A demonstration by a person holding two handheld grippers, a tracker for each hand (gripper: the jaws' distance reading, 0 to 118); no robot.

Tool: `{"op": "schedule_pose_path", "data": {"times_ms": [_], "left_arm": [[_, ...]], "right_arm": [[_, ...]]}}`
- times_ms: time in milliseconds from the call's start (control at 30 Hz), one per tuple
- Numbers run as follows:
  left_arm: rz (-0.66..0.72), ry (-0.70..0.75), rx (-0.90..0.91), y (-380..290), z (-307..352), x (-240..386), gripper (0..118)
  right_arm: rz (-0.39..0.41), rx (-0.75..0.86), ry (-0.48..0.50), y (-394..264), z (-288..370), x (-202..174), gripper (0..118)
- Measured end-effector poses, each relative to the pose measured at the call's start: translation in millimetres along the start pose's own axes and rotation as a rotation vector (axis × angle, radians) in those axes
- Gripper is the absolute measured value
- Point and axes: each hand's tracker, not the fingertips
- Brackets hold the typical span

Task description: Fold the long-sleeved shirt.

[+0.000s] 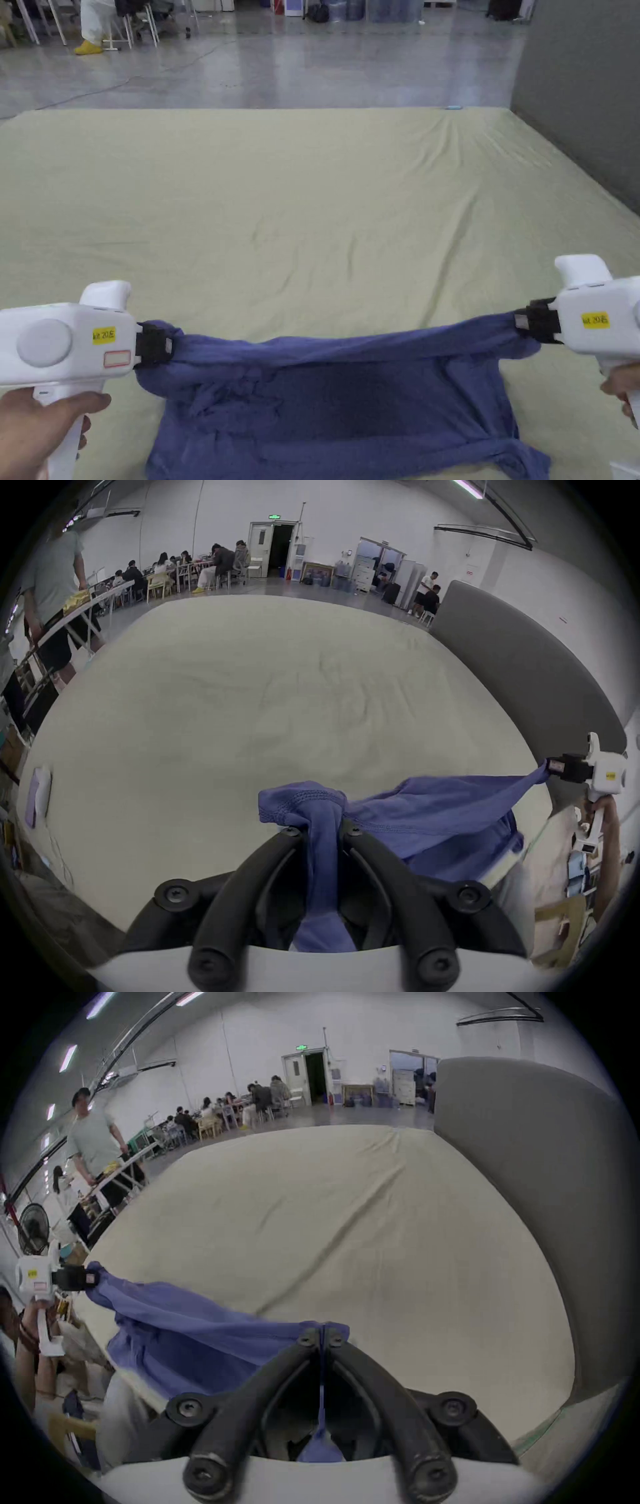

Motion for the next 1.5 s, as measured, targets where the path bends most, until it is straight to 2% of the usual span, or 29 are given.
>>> {"op": "schedule_pose_path", "data": {"times_ms": [67, 100, 200, 300, 400, 500, 533, 567, 600, 633, 667, 767, 833, 867, 900, 933, 1033, 1167, 1233, 1267, 1300, 1367, 1400, 1433, 1500], "left_arm": [[0.014, -0.020, -0.036, -25.5, 3.0, -3.3, 6], [0.014, -0.013, -0.055, -36.2, 2.0, -3.8, 6], [0.013, 0.001, -0.156, -60.3, -8.6, -5.2, 6], [0.021, -0.006, -0.238, -73.5, -25.3, -9.3, 6], [0.023, 0.001, -0.257, -78.1, -35.8, -12.5, 6], [0.041, -0.002, -0.252, -76.7, -32.8, -11.9, 6], [0.044, -0.002, -0.248, -74.9, -29.8, -11.7, 8], [0.073, -0.011, -0.225, -72.0, -23.4, -13.2, 18], [0.082, -0.029, -0.202, -70.6, -14.9, -12.3, 58], [0.080, -0.038, -0.178, -67.3, -3.5, -11.9, 97], [0.081, -0.046, -0.146, -62.9, 7.4, -10.8, 115], [0.056, -0.055, -0.025, -42.2, 43.4, -1.1, 117], [0.037, -0.022, 0.054, -28.8, 56.2, 6.6, 113], [0.010, 0.002, 0.097, -24.4, 62.9, 13.3, 98], [-0.031, 0.026, 0.141, -21.6, 65.7, 18.5, 41], [-0.072, 0.062, 0.165, -19.9, 65.7, 24.1, 0], [-0.109, 0.121, 0.149, -23.6, 51.2, 32.6, 0], [-0.043, 0.004, 0.121, -29.9, 43.6, 21.2, 0], [0.039, -0.060, 0.084, -33.2, 34.9, 3.0, 0], [0.095, -0.137, 0.037, -30.4, 31.8, -11.5, 0], [0.156, -0.199, -0.002, -31.6, 26.0, -26.2, 18], [0.328, -0.321, -0.086, -35.9, 13.5, -53.3, 101], [0.387, -0.350, -0.108, -42.0, 4.6, -65.2, 117], [0.476, -0.383, 0.005, -50.8, -3.4, -80.9, 117], [0.566, -0.469, -0.112, -61.7, -20.1, -109.5, 117]], "right_arm": [[0.015, -0.044, 0.012, -30.9, 0.5, -2.1, 0], [0.050, -0.086, 0.010, -44.7, -1.5, -4.6, 0], [0.151, -0.189, -0.036, -75.1, -15.9, -12.9, 0], [0.197, -0.297, -0.067, -93.8, -54.7, -3.1, 0], [0.267, -0.328, -0.126, -102.4, -76.3, 2.4, 0], [0.255, -0.319, -0.112, -96.0, -75.6, 1.5, 1], [0.257, -0.316, -0.114, -96.2, -73.6, 3.1, 9], [0.246, -0.290, -0.102, -93.3, -67.6, 4.5, 33], [0.232, -0.258, -0.105, -90.1, -61.9, 5.4, 74], [0.202, -0.230, -0.108, -84.9, -53.1, 5.9, 90], [0.185, -0.199, -0.118, -79.5, -37.9, 1.4, 91], [0.116, -0.062, -0.088, -51.9, -9.6, -9.1, 91], [0.080, 0.010, -0.077, -34.7, 7.2, -26.1, 87], [0.065, 0.049, -0.077, -27.3, 10.2, -33.4, 75], [0.063, 0.080, -0.078, -21.2, 11.6, -40.4, 30], [0.074, 0.109, -0.080, -17.1, 14.7, -50.7, 0], [0.066, 0.127, -0.077, -10.2, 5.2, -60.9, 0], [0.086, 0.120, -0.032, -6.3, 1.8, -67.2, 0], [0.094, 0.115, -0.021, -6.2, 5.2, -71.3, 0], [0.101, 0.114, -0.020, -7.2, 4.4, -71.3, 0], [0.109, 0.113, -0.018, -8.4, 3.6, -70.9, 0], [0.115, 0.108, -0.007, -11.0, 6.1, -73.5, 0], [0.114, 0.102, 0.000, -12.1, 5.2, -72.9, 0], [0.112, 0.096, 0.006, -13.8, 3.9, -72.2, 0], [0.111, 0.087, 0.014, -16.2, 5.0, -74.7, 0]]}}
